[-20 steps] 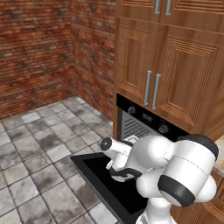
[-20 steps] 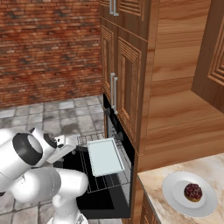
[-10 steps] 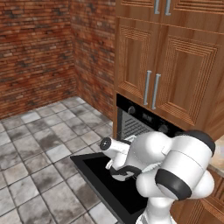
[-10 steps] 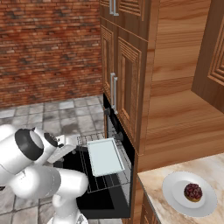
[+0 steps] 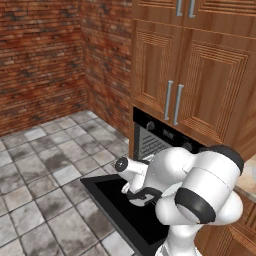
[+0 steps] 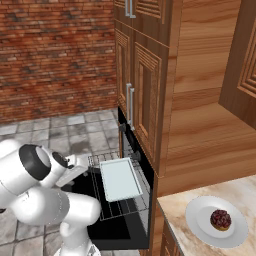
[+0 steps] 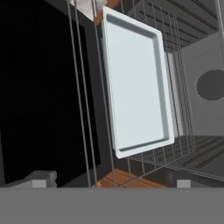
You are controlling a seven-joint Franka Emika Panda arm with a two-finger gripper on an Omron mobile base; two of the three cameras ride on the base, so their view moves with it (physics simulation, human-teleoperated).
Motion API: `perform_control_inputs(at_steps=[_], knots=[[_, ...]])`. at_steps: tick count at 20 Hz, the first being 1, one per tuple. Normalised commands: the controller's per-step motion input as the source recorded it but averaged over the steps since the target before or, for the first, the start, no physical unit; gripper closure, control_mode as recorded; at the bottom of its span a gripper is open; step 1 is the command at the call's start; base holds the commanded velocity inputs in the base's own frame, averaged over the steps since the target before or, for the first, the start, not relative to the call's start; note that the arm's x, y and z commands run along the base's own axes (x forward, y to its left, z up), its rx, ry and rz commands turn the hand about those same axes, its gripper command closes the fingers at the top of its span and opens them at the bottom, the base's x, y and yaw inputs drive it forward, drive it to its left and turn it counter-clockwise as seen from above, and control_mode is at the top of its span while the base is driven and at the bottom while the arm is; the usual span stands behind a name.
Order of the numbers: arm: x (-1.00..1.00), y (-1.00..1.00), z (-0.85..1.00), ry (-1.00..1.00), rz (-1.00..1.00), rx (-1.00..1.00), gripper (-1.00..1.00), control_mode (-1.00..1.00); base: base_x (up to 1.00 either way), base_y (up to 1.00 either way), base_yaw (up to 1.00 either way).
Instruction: Take the baked cake out of the oven and place it on the plate for cooling. Then close the oven door.
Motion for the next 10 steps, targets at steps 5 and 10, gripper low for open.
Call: perform_control_inputs(at_steps=[5,10], knots=[[0.03,0.0,-0.09,0.0,0.0,0.0,-1.0,-1.0,0.0,0.0,0.0],[0.0,-0.03,-0.07,0.0,0.0,0.0,-1.0,-1.0,0.0,0.0,0.0]])
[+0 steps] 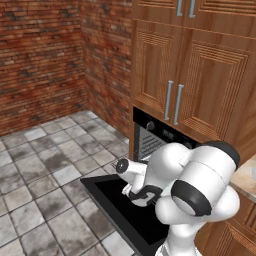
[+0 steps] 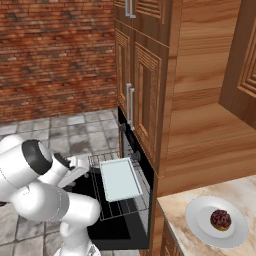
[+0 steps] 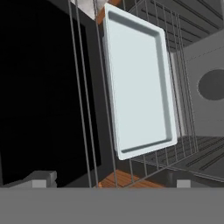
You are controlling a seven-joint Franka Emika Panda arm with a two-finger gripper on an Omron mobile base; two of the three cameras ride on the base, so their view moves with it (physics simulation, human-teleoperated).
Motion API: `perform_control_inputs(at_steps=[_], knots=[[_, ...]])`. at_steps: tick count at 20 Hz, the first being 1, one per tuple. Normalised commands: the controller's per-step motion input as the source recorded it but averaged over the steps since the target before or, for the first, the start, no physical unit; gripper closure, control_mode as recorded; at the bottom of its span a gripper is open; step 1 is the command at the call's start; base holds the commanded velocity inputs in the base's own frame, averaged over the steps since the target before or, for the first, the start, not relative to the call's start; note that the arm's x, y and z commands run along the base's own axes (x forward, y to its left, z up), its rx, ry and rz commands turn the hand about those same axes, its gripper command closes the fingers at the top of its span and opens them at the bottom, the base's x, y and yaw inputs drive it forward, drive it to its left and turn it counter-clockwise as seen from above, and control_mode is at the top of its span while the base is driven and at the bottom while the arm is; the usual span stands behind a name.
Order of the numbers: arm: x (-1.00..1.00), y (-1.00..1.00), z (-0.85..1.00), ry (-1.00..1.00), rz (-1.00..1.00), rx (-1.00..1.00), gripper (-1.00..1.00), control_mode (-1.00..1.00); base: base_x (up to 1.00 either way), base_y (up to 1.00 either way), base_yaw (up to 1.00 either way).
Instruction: Take the baked cake out of the oven and place it on the plate for cooling. Then close the oven door.
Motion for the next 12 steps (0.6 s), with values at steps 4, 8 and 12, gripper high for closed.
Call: perform_control_inputs(at_steps=[4,8,12], knots=[[0.0,-0.04,-0.11,0.0,0.0,0.0,-1.0,-1.0,0.0,0.0,0.0],[0.04,-0.02,-0.09,0.0,0.0,0.0,-1.0,-1.0,0.0,0.0,0.0],[0.09,-0.02,-0.07,0.0,0.0,0.0,-1.0,-1.0,0.0,0.0,0.0]])
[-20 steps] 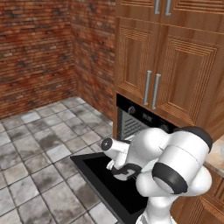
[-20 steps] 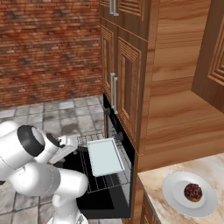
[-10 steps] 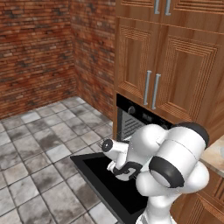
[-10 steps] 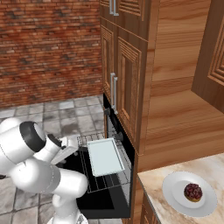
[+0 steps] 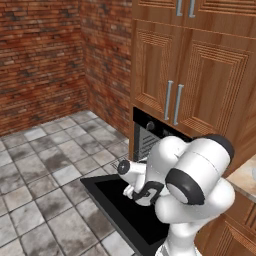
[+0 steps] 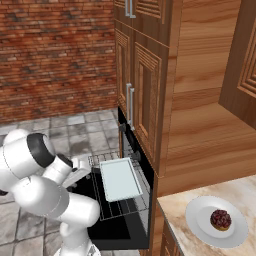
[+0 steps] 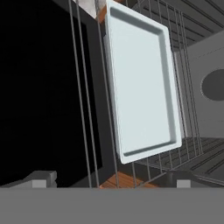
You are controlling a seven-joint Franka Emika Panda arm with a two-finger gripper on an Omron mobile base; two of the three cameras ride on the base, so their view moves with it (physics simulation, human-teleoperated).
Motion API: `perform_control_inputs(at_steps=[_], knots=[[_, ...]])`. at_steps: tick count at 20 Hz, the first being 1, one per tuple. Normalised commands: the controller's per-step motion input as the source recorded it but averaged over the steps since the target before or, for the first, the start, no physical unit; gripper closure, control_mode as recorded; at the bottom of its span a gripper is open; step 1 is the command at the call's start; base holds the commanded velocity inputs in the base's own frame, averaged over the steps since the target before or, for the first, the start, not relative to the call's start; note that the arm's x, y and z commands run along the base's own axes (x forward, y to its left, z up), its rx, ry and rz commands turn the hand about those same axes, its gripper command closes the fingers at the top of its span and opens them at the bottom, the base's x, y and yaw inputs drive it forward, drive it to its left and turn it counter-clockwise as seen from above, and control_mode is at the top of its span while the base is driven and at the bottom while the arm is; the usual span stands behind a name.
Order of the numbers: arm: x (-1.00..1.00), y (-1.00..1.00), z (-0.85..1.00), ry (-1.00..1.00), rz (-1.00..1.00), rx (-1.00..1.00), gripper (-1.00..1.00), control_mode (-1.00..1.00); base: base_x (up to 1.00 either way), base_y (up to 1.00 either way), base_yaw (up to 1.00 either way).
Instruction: Take the baked cake out of the oven and place it on the plate for cooling. Then close the oven door.
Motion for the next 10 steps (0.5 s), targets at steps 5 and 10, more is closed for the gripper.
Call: perform_control_inputs(at_steps=[5,10], knots=[[0.18,-0.02,-0.06,0.0,0.0,0.0,-1.0,-1.0,0.0,0.0,0.0],[0.19,-0.03,-0.09,0.0,0.0,0.0,-1.0,-1.0,0.0,0.0,0.0]])
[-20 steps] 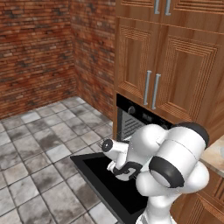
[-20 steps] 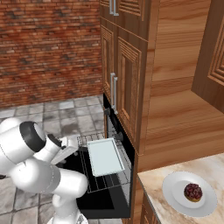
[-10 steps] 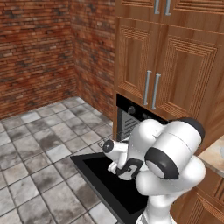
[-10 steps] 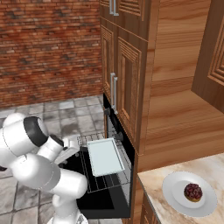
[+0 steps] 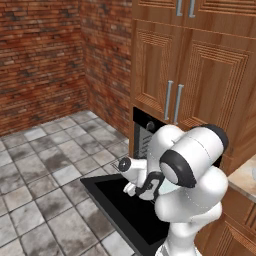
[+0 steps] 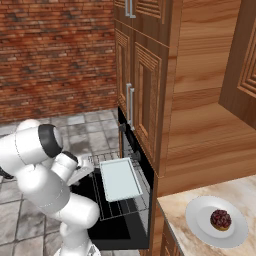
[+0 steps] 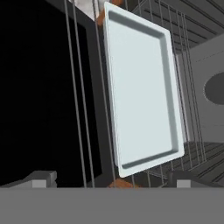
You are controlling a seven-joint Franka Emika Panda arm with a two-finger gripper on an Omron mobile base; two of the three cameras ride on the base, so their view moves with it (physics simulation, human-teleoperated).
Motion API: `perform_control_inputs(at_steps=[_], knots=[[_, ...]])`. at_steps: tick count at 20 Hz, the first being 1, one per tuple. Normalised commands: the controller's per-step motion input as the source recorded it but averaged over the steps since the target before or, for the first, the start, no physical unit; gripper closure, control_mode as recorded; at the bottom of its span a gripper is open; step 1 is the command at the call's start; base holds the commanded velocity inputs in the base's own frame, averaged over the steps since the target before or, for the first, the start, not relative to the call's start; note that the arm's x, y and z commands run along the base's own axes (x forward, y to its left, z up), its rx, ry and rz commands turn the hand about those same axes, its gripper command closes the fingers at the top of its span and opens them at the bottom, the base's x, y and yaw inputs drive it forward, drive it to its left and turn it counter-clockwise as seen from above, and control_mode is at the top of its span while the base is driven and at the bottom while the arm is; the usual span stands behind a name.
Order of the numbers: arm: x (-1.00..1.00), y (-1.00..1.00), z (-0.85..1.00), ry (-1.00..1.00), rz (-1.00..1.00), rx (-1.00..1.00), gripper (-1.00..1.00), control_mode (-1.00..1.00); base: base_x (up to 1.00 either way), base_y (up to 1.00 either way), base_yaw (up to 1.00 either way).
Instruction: Take the baked cake out of the oven and place it on the plate for cooling. Then close the oven door.
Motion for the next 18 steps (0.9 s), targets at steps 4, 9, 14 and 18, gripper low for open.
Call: perform_control_inputs(at_steps=[4,9,14,18], knots=[[0.16,0.0,-0.14,0.0,0.0,0.0,-1.0,-1.0,0.0,0.0,0.0],[0.11,0.0,-0.17,0.0,0.0,0.0,-1.0,-1.0,0.0,0.0,0.0],[0.02,0.0,-0.15,0.0,0.0,0.0,-1.0,-1.0,0.0,0.0,0.0],[0.04,0.0,-0.17,0.0,0.0,0.0,-1.0,-1.0,0.0,0.0,0.0]])
